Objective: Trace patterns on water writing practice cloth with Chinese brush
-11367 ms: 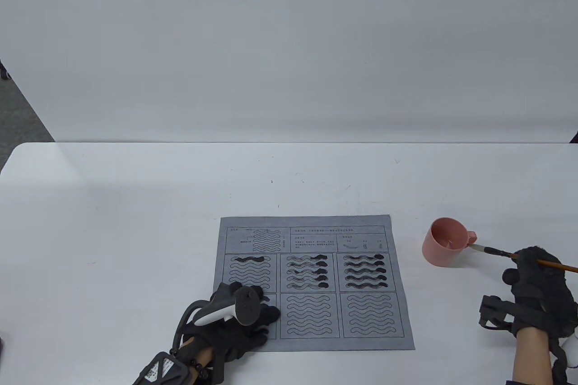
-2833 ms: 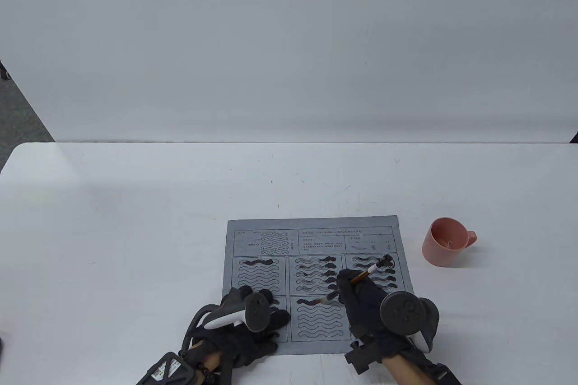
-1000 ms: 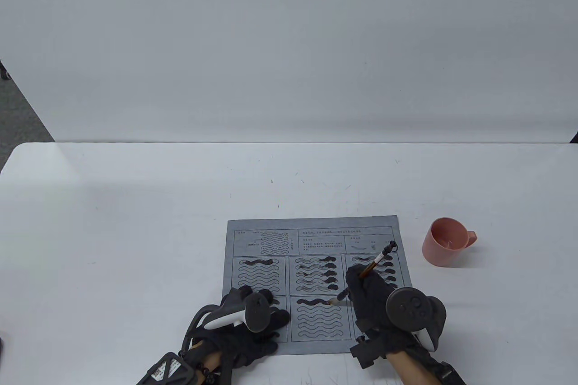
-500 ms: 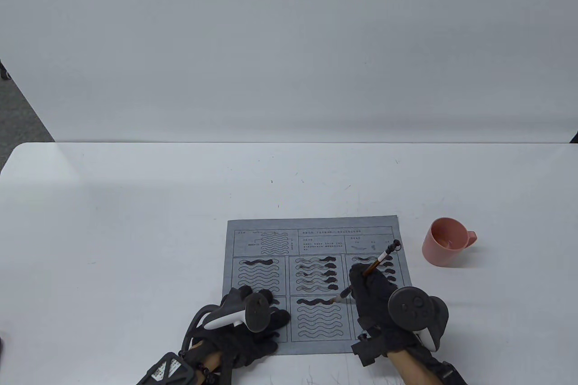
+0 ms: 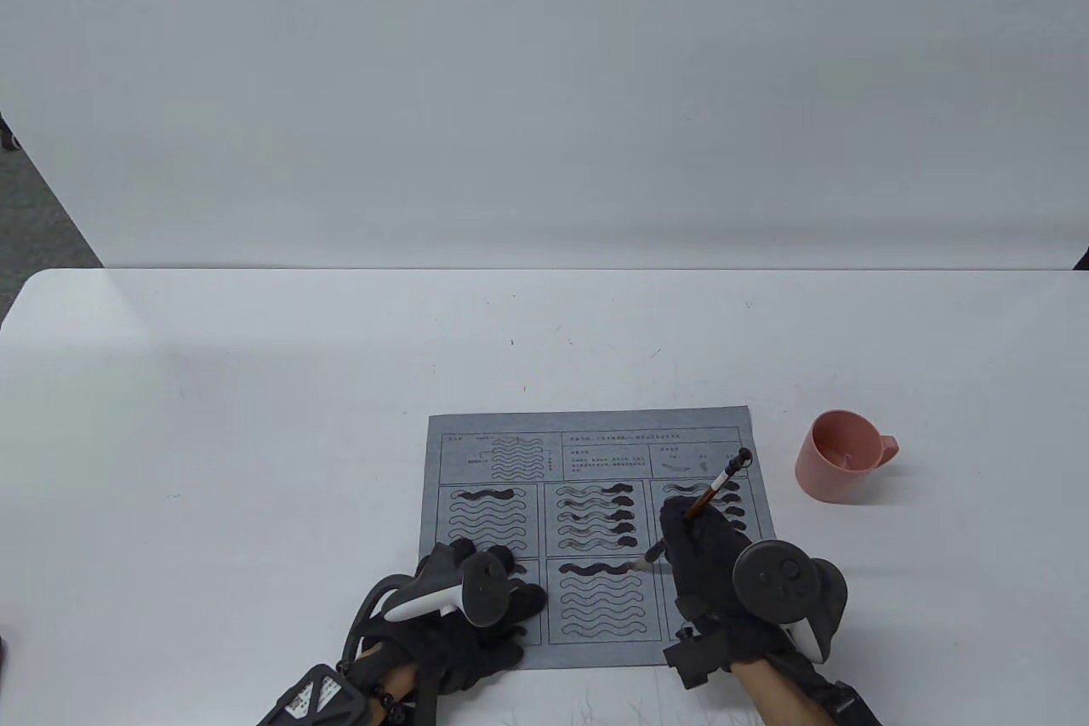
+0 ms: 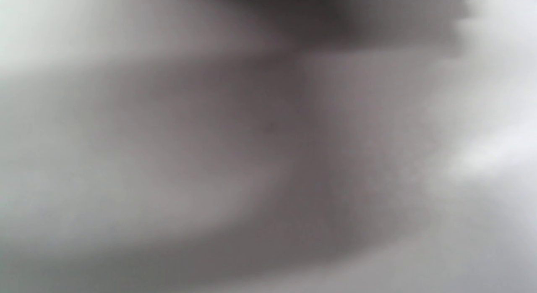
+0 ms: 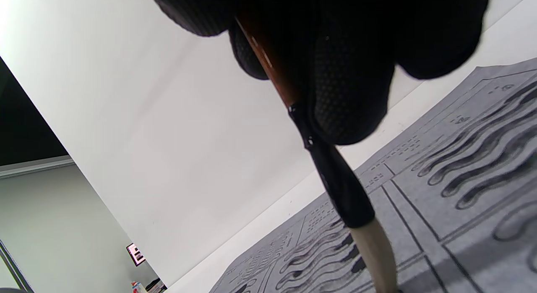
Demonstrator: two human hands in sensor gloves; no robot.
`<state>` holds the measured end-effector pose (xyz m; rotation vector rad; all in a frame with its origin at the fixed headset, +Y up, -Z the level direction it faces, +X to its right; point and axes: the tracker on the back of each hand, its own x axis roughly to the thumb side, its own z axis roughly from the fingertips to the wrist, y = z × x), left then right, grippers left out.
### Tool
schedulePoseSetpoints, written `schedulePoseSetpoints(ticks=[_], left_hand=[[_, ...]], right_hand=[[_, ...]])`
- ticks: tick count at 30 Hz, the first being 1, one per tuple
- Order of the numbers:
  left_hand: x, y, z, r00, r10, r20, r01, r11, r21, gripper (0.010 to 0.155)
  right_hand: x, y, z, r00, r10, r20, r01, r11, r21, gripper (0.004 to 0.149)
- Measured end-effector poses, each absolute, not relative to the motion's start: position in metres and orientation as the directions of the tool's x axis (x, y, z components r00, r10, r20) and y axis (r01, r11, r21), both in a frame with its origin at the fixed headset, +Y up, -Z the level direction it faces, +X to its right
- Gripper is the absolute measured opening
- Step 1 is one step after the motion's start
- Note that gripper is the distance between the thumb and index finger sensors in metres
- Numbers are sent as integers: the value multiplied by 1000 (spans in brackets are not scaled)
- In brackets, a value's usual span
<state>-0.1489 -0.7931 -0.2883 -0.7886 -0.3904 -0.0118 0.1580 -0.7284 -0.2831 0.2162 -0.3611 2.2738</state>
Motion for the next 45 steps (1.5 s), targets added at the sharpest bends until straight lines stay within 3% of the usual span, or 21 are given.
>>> schedulePoseSetpoints(ticks=[27, 36, 45], left_hand=[[-149, -793, -288, 929, 134, 346, 155, 708, -689, 70], [-149, -793, -288, 929, 133, 346, 155, 708, -689, 70], [-149, -794, -288, 929, 132, 347, 156, 708, -688, 70]], right_hand=[[158, -728, -283, -659, 699, 279, -751, -631, -195, 41], [158, -722, -277, -608, 733, 304, -794, -568, -218, 42], [137, -725, -270, -519, 749, 412, -840, -537, -82, 42]])
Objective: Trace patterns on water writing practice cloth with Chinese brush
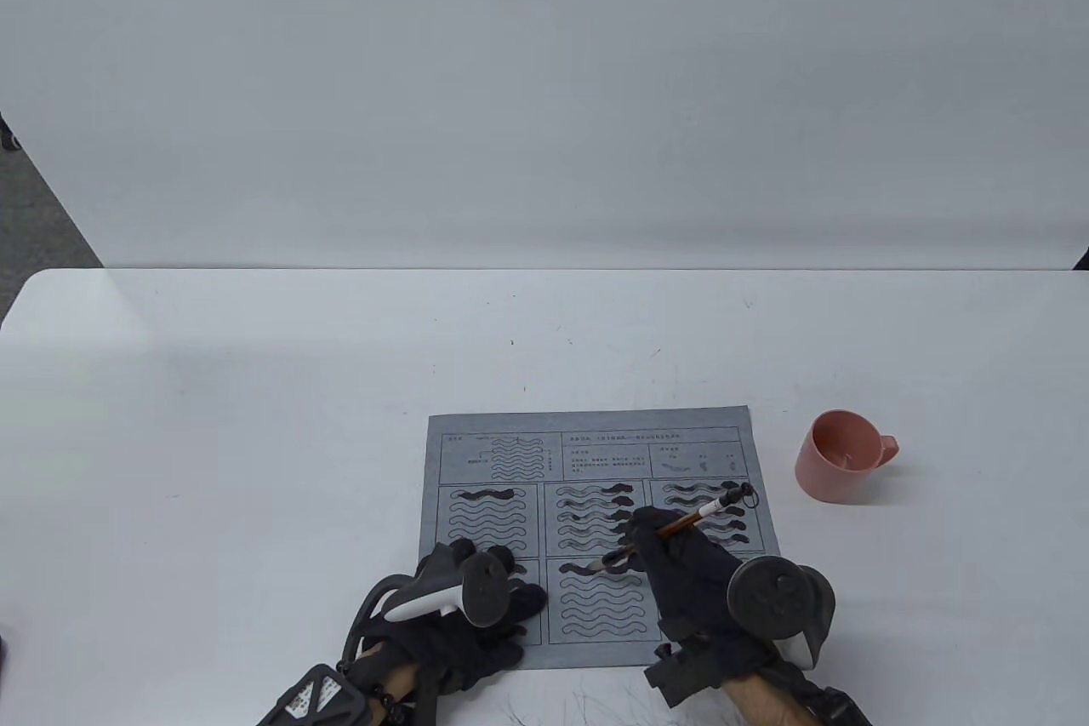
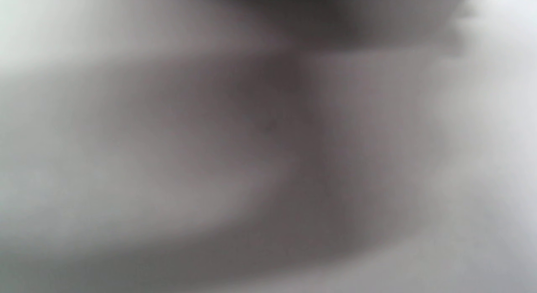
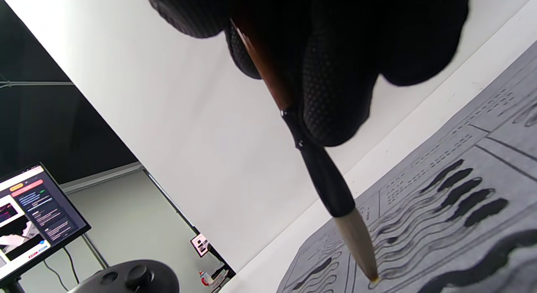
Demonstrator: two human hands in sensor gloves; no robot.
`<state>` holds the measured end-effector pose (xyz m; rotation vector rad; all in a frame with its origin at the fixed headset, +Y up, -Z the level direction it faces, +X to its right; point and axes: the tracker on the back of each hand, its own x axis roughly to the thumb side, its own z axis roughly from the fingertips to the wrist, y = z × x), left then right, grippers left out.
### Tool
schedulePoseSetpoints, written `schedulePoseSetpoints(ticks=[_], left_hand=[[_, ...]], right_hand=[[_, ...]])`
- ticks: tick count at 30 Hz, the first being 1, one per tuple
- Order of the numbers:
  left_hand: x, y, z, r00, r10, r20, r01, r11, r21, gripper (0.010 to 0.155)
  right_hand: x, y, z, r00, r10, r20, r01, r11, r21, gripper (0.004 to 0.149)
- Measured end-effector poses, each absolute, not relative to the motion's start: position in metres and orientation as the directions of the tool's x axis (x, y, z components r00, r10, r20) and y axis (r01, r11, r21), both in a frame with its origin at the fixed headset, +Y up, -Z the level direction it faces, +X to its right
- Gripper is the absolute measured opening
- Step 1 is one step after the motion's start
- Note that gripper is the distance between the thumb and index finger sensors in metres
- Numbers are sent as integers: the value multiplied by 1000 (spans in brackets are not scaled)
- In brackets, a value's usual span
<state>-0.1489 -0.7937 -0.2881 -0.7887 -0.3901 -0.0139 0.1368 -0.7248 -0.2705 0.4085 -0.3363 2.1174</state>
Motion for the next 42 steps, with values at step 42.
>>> schedulePoseSetpoints(ticks=[42], left_hand=[[-148, -794, -289, 929, 125, 349, 163, 708, -687, 70]], right_hand=[[112, -731, -265, -551, 698, 457, -775, -631, 29, 42]])
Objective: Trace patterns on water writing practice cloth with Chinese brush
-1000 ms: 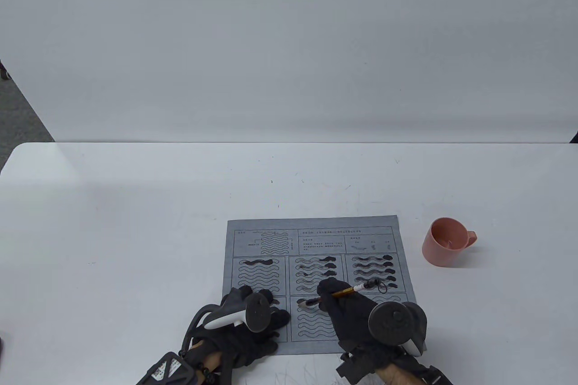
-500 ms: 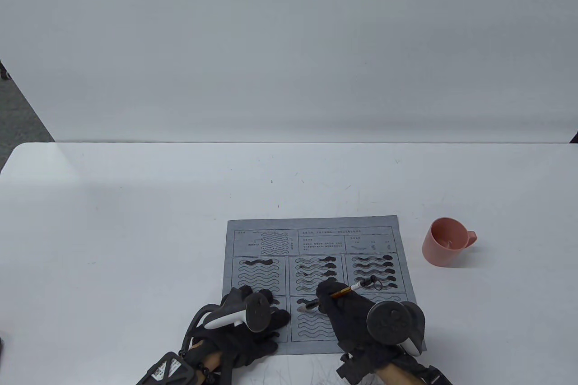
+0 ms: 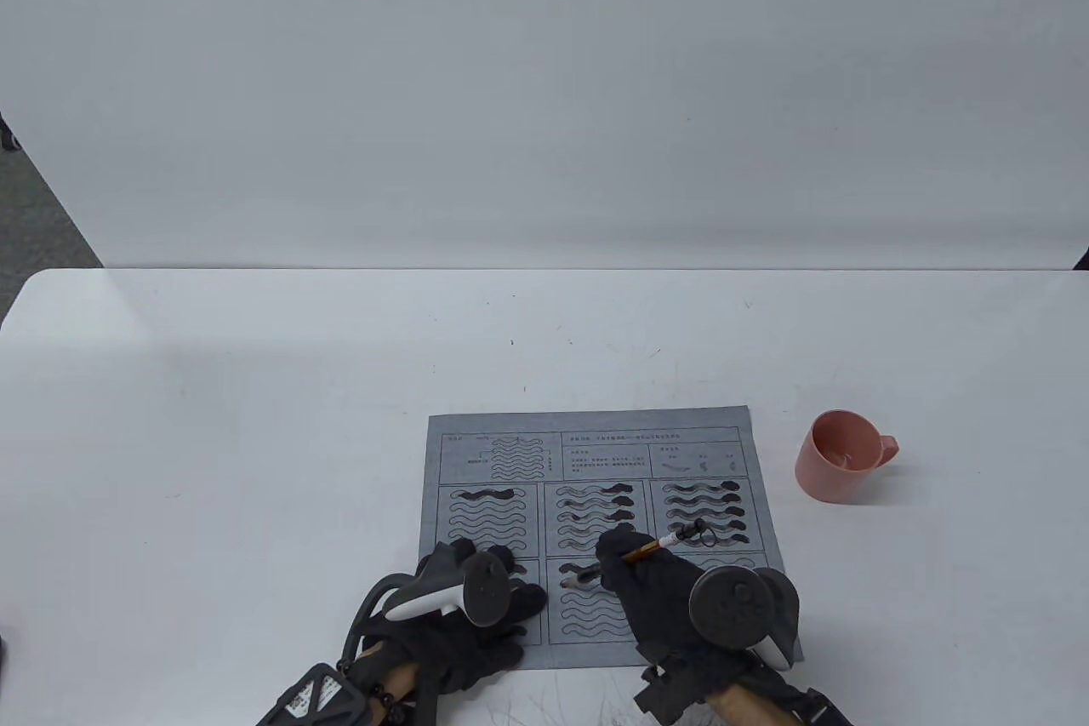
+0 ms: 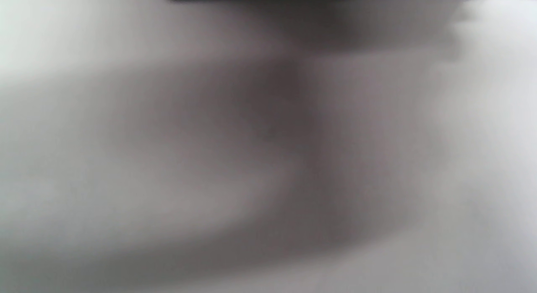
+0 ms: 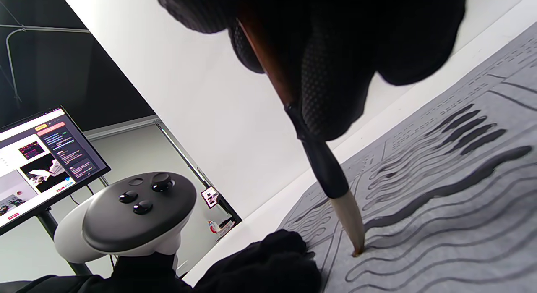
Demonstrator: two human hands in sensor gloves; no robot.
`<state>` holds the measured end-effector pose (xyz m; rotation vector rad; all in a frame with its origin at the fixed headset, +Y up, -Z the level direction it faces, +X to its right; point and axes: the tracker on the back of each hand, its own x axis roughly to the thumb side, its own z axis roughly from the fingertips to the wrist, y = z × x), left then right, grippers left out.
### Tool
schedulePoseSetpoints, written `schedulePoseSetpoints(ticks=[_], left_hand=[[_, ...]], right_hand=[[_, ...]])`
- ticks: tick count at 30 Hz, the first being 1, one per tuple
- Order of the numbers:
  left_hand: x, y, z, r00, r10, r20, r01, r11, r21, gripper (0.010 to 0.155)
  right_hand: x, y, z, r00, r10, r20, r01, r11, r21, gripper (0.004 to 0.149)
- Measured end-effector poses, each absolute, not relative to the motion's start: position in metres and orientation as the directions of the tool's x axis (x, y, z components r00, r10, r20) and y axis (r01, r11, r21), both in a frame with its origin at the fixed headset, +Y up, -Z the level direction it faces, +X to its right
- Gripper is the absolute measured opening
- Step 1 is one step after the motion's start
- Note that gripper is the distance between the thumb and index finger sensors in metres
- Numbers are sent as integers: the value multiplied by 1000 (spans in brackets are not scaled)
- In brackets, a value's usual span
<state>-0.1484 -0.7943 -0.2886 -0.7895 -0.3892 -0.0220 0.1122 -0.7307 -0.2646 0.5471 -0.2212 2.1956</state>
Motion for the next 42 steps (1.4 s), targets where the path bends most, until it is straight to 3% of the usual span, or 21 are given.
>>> schedulePoseSetpoints(ticks=[42], left_hand=[[-149, -795, -289, 929, 125, 349, 162, 708, -687, 70]], right_hand=[[119, -730, -269, -584, 689, 429, -759, -651, 10, 42]])
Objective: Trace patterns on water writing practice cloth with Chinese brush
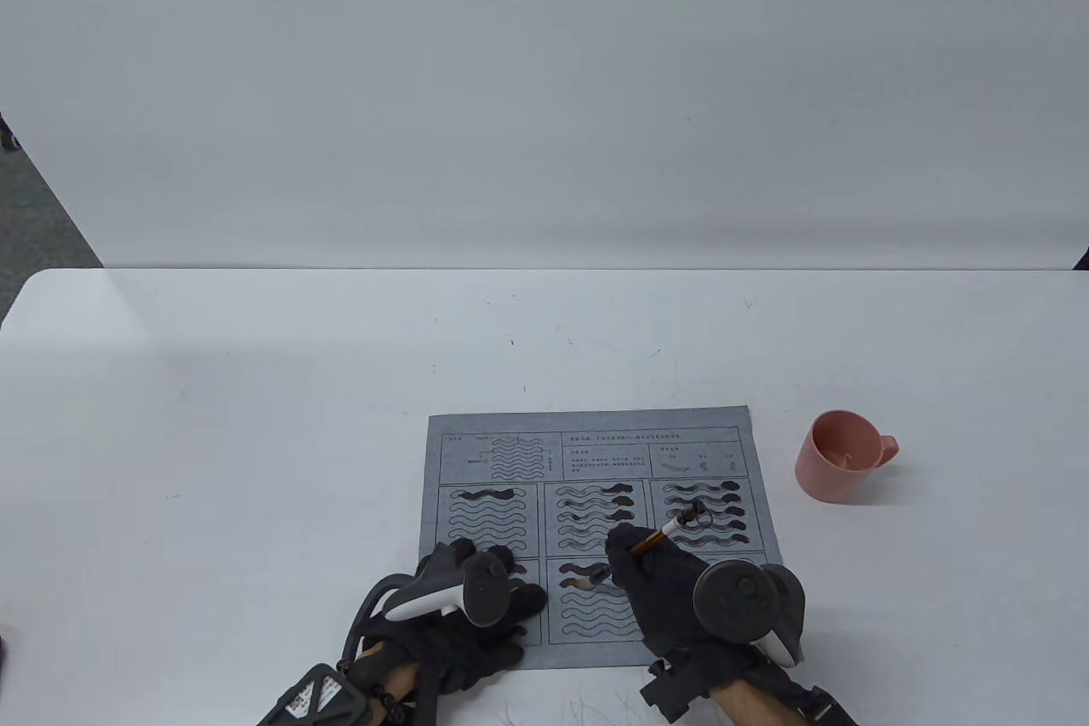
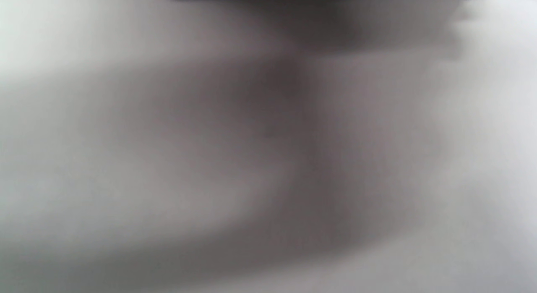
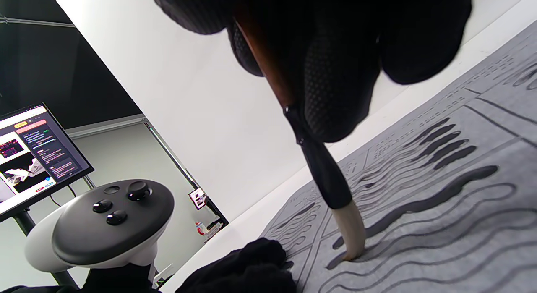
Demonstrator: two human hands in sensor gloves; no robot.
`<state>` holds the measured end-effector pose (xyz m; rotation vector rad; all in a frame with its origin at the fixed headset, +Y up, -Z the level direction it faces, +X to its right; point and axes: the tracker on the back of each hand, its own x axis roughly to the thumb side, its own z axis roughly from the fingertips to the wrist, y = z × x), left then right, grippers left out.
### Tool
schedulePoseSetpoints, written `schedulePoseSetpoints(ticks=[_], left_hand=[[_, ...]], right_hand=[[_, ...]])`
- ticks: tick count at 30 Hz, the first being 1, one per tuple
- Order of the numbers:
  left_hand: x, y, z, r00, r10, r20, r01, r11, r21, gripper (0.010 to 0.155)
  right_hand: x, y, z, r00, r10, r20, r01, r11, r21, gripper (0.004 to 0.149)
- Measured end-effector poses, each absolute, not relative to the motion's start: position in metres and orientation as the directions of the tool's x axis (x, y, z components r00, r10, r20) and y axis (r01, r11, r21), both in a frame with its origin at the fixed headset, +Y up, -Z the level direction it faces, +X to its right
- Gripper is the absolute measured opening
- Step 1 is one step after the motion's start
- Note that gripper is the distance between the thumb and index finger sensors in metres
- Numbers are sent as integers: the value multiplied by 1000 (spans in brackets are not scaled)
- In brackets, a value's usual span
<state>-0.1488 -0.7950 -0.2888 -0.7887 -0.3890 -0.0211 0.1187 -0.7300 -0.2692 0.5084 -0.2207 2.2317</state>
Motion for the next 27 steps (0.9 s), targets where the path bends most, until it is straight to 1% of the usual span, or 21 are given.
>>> schedulePoseSetpoints(ticks=[27], left_hand=[[-149, -795, -289, 929, 125, 348, 162, 708, -687, 70]], right_hand=[[125, -729, -272, -598, 684, 417, -758, -651, -20, 41]])
